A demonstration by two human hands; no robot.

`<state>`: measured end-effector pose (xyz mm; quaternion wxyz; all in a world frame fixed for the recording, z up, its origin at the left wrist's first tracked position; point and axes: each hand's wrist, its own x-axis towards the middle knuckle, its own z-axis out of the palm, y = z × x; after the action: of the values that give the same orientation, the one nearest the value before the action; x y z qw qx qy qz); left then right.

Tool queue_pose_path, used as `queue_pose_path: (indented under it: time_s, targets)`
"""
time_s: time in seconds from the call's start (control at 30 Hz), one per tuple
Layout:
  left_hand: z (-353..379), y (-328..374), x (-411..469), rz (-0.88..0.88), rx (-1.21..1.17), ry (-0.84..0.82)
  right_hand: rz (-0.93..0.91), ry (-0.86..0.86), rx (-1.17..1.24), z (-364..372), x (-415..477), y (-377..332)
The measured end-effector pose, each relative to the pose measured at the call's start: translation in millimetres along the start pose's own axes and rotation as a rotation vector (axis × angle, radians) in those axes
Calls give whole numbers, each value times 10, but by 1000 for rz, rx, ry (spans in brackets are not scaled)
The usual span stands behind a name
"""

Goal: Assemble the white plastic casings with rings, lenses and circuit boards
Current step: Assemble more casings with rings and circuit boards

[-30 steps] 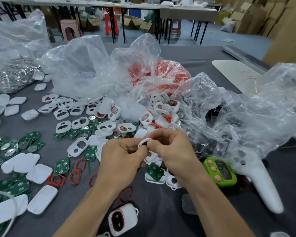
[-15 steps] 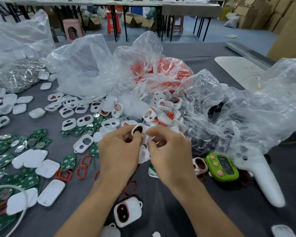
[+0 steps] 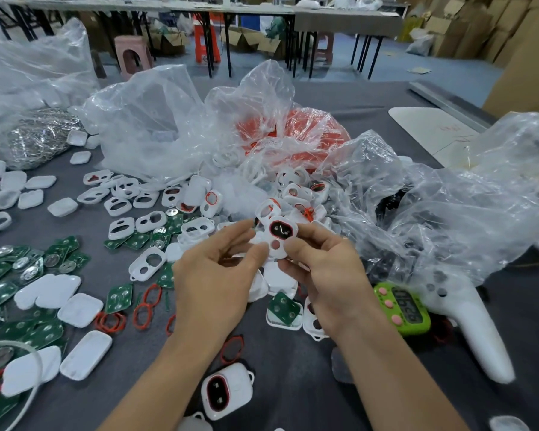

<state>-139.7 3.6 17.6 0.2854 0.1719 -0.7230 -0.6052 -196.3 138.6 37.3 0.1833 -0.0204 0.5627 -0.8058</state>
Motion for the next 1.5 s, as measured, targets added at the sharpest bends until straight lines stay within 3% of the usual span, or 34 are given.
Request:
queue_pose_path:
  time_s: [0.13,0.2,0.33,0.47,0.97,1.07,1.17,1.3,1.37,1.5]
  targets:
    - [26,-3,-36,11,-66,-139,-254,16,-288,2,13,78]
    - [24,-6,-15,-21,-114,-164,-319,5,-322,23,28,121]
    - [-19,23,58,-128,-296,-156,-310,-83,-258,25,39,167]
    - [-55,24,104,-198,-435,-155,-316,-104,-382,73,23,229]
    - [-189,9,224,-432,-620,-331,-296,-272,-742,-40,-4,35]
    - [-182,23,246,-561,-792,-323,-393,65,-688,-190,29,-119]
    - [-190,6,304,-672,-923,-256,-510,482,-880,-409,65,-282]
    - [-214,-20,360,-677,-935,-275,-648,764,-1094,-525,78,-499]
    - [-218,-25,365,-677,-935,-283,-533,727,-1216,-621,277,-774]
    - [-210,-8,355,-672,-918,-316,-12,423,-1699,-720,784,-1116]
